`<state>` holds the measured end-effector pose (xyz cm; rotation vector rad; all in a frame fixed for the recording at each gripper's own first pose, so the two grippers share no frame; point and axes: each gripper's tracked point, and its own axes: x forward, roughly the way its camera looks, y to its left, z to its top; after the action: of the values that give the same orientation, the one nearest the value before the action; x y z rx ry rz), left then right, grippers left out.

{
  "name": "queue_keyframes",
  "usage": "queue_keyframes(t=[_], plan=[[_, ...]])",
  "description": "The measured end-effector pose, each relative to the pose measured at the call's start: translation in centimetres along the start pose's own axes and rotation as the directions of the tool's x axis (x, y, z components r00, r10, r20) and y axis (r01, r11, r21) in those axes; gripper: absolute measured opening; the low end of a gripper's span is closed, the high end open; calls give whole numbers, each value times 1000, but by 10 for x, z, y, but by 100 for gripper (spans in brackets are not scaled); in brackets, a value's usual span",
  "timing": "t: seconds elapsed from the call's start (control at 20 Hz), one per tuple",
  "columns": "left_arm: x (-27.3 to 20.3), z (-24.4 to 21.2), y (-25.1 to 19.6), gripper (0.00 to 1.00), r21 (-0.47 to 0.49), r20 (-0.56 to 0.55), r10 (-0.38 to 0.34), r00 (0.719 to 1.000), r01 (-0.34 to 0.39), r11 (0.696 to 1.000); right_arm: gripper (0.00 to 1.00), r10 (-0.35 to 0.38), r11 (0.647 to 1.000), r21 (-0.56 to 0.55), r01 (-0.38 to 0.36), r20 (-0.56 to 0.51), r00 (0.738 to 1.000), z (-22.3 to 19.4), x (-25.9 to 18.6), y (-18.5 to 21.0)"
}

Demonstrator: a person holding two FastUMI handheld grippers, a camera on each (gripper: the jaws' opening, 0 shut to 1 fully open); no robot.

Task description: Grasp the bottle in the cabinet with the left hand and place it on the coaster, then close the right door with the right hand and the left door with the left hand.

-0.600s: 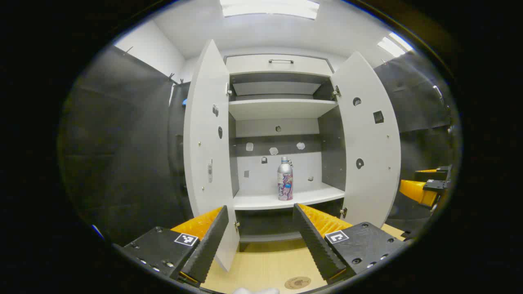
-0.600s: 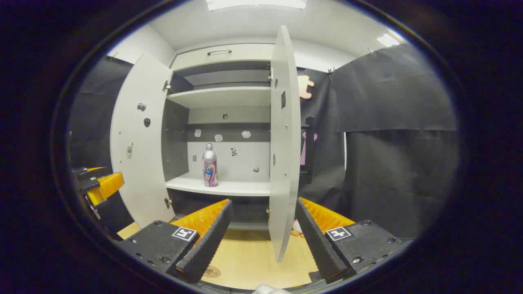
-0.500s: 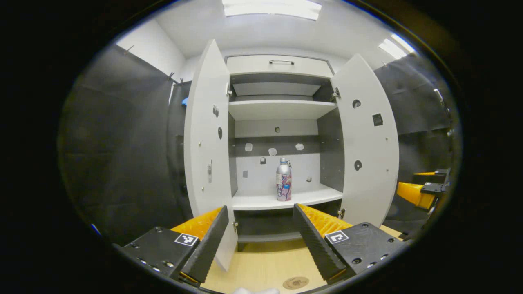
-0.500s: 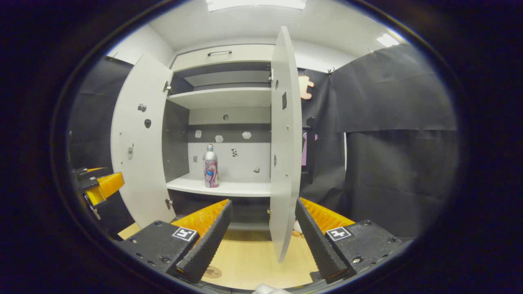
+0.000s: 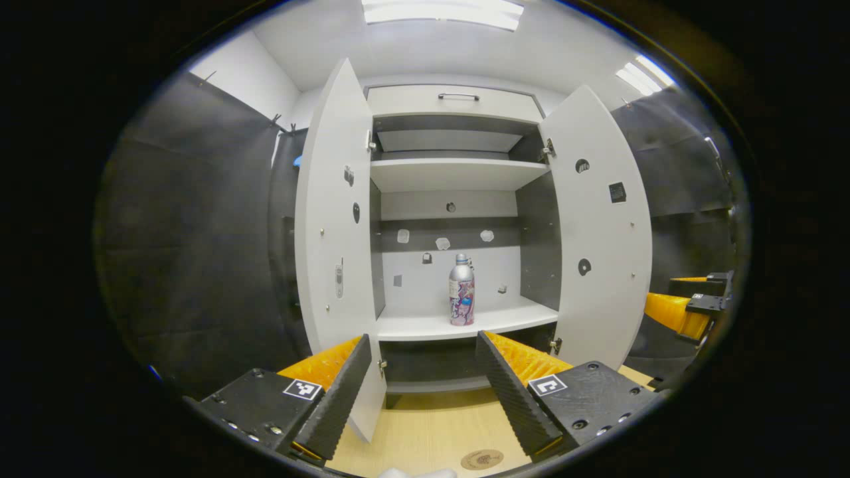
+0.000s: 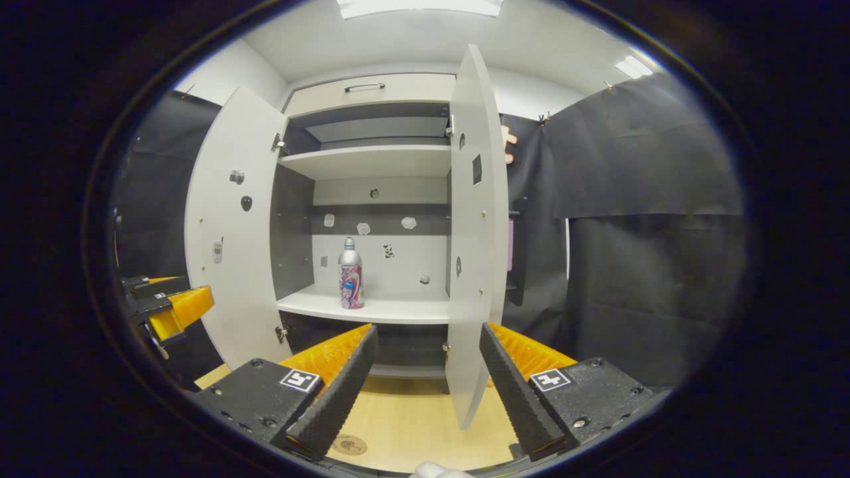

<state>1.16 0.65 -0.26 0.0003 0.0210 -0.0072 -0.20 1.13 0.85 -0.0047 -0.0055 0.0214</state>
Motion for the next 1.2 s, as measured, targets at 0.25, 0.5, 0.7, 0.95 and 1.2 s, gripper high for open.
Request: queue_keyframes(t=[0.25, 0.5, 0.7, 0.95, 1.2], plan=[[13, -1, 2, 97, 6, -7, 2, 1000, -1, 1000, 100, 1, 1000, 0, -1, -3, 1000, 3, 1, 1], [39, 7, -5, 97, 3, 16, -16, 1000, 16, 1000, 100, 4, 1000, 0, -4, -3, 1000, 11, 1, 1], [80, 17, -12, 97, 3, 47, -33, 998, 33, 999, 100, 9, 1000, -3, -9, -1, 1000, 21, 5, 9], [151, 30, -27, 97, -8, 83, -43, 996, 44, 999, 100, 13, 1000, -22, -13, -2, 1000, 32, 15, 25], [238, 18, -43, 98, 7, 61, -35, 998, 35, 999, 100, 4, 1000, -26, -5, -14, 1000, 35, 19, 25]])
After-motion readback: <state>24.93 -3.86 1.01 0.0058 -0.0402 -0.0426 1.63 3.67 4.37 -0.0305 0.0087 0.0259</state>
